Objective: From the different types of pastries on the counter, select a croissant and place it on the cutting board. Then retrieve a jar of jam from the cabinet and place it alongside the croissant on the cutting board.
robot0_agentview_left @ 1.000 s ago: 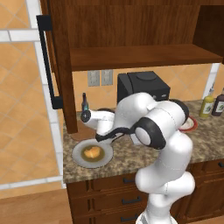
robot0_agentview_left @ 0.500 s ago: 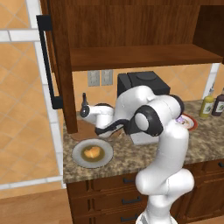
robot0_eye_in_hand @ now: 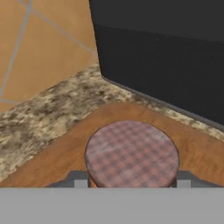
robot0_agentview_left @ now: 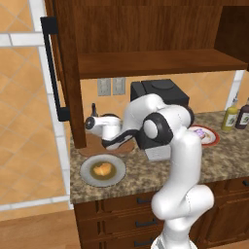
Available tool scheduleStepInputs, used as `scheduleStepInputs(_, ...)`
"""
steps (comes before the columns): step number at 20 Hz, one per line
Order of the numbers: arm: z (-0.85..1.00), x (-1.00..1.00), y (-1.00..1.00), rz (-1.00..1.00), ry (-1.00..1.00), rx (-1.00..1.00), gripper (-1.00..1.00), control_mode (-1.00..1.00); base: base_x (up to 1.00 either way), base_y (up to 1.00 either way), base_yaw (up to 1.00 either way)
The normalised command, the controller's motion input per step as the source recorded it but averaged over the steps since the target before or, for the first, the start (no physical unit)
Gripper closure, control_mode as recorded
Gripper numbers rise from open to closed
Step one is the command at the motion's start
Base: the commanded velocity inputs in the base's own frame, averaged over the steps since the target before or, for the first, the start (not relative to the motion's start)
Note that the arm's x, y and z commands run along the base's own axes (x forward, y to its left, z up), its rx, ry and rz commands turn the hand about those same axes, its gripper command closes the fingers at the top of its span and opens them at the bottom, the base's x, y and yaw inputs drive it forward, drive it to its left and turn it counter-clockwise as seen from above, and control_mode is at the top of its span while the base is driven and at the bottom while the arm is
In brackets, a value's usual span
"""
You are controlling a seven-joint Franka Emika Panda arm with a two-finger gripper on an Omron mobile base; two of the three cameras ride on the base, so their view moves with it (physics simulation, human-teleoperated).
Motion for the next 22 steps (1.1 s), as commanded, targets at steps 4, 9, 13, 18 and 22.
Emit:
scheduleStepInputs(4, -0.07, 0.17, 0.01, 0.0, -0.07, 0.0, -1.0, -1.0, 0.0, 0.0, 0.0)
scheduleStepInputs(9, -0.06, -0.29, -0.63, 0.0, 0.0, 0.0, -1.0, -1.0, 0.0, 0.0, 0.0)
scheduleStepInputs(13, -0.02, -0.58, -0.69, 0.0, -0.01, 0.01, -1.0, -1.0, 0.0, 0.0, 0.0)
scheduleStepInputs(18, 0.0, -0.29, 0.42, 0.05, -0.17, 0.0, -1.0, -1.0, 0.0, 0.0, 0.0)
scheduleStepInputs(22, 0.11, 0.12, 1.0, 0.14, -0.29, -0.03, -1.0, -1.0, 0.0, 0.0, 0.0)
